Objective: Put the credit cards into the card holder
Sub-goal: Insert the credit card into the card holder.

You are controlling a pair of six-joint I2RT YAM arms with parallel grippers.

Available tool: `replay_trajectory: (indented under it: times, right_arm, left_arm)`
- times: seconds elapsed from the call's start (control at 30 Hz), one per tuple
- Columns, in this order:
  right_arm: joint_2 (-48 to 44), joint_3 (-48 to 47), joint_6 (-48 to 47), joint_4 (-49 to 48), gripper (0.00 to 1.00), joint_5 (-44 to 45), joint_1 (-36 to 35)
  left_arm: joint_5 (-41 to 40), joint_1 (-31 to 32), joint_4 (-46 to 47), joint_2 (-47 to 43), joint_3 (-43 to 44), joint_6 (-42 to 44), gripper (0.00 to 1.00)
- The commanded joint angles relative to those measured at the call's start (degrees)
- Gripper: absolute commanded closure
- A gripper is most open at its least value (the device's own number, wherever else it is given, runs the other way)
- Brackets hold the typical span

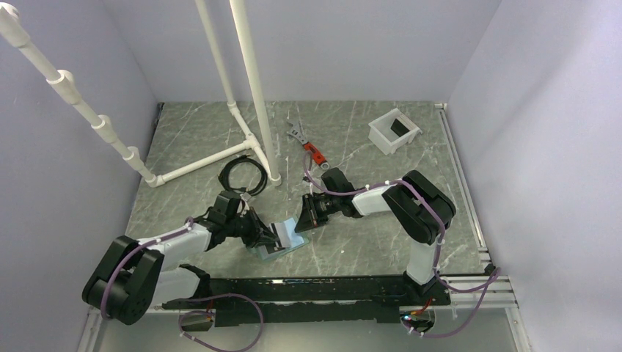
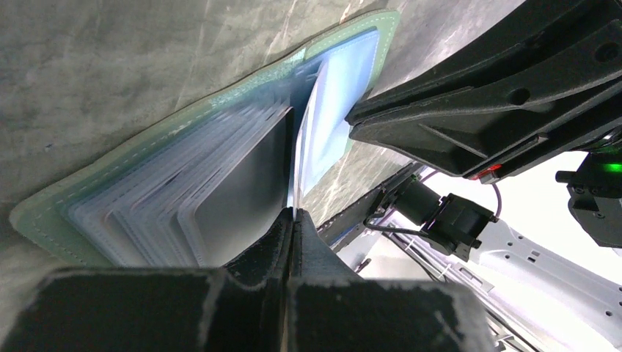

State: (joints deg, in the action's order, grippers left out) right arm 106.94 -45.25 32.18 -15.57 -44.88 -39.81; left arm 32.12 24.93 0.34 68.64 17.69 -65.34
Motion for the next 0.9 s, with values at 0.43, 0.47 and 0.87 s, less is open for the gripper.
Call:
replay_trajectory:
  times: [0.43, 0.47, 0.87]
  right_arm:
    - [-3.0, -0.8, -4.8, 6.6, 0.83, 6.8, -0.3]
    - [-3.5, -1.0, -5.5, 7.8, 0.82, 7.6, -0.3]
    - [-5.1, -2.0, -7.1, 11.7, 0.76, 8.8, -0.3]
  left_arm:
    - [-2.3, 0.5, -5.3, 1.7, 3.6, 3.5, 0.87]
    - [-3.1, 0.7, -6.8, 1.0, 4.1, 3.8, 0.81]
    - [-8.0, 1.1, -18.3, -3.8, 7.6, 8.4, 0.53]
